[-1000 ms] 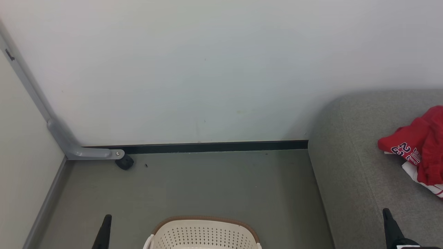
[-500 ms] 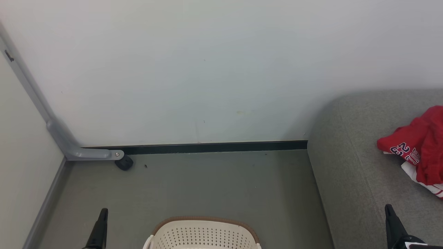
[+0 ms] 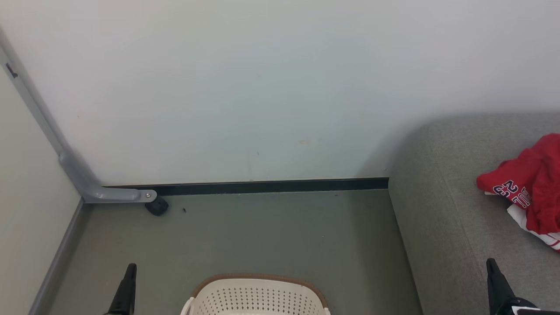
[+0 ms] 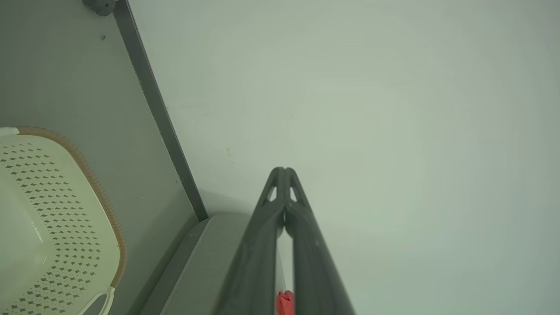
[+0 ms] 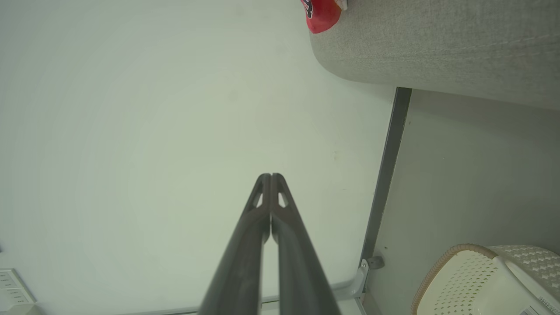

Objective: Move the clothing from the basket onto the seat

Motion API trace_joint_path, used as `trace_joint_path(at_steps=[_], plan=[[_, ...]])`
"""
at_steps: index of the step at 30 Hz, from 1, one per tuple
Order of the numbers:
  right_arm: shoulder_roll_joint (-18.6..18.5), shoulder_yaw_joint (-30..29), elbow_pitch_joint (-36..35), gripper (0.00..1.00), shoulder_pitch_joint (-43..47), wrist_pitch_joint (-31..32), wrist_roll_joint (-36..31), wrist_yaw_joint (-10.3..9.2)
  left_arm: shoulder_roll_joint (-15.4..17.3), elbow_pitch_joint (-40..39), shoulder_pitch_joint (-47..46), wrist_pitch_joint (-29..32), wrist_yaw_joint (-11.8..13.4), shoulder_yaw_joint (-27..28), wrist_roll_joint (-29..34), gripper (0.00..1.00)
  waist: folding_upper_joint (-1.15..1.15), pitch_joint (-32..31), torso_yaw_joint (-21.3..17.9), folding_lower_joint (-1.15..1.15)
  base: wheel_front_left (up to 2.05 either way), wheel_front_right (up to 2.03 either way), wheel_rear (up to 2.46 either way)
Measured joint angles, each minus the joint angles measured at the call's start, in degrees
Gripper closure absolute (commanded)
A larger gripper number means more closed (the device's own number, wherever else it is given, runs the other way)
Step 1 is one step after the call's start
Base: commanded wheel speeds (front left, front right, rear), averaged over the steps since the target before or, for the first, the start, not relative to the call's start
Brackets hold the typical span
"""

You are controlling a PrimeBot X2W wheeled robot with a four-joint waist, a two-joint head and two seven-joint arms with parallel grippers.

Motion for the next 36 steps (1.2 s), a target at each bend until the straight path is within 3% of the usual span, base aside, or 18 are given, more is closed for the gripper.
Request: trace_joint_path(at_steps=[36], plan=[[0.0, 0.0, 0.0, 1.00, 0.0, 0.0, 0.0, 0.00, 0.0, 0.0, 0.0, 0.0, 0.0, 0.0, 0.0, 1.00, 0.00, 0.0, 0.0, 0.00, 0.00, 0.00, 0.00]])
